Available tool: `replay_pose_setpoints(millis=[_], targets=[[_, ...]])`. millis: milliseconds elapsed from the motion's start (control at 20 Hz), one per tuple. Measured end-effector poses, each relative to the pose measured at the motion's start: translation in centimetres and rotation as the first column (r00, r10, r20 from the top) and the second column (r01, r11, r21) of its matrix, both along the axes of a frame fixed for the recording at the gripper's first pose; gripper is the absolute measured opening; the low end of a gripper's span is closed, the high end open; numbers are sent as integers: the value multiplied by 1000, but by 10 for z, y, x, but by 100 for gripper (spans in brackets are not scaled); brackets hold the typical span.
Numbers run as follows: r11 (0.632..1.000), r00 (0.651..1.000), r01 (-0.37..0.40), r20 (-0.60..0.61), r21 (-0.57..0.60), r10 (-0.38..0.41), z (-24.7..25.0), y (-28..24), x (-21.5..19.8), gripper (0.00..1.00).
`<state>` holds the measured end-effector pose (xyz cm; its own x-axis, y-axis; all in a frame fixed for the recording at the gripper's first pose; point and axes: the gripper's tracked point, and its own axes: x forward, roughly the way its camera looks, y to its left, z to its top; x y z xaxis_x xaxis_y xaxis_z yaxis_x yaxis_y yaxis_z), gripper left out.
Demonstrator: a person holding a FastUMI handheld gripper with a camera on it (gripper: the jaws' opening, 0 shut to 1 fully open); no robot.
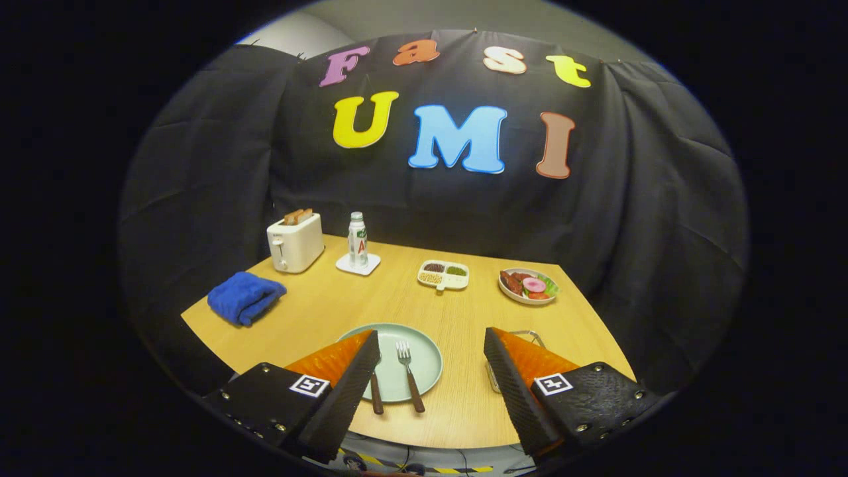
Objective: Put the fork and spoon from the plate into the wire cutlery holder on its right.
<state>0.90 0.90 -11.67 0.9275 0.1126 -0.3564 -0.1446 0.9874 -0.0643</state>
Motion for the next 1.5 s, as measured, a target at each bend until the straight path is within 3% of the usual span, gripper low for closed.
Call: replay_pose_setpoints(millis=[300,400,750,900,1050,1150,1200,1400,1500], targets=[[997,986,-36,-164,-65,25,-52,-6,2,97],[992,972,-26,-235,-123,-4,-75,-17,1,97],[981,921,-119,-385,-151,53,-129,-10,4,95],[971,894,-173,-440,-166,84,-146,-5,7,78],[965,883,-201,-459,-170,103,-155,-1,11,75],[955,875,-227,-471,-191,113,-161,1,17,66],[950,871,-237,-478,-204,115,-163,1,19,57],[937,864,-281,-481,-209,152,-171,9,26,55],[929,835,-311,-524,-200,167,-173,9,19,15]])
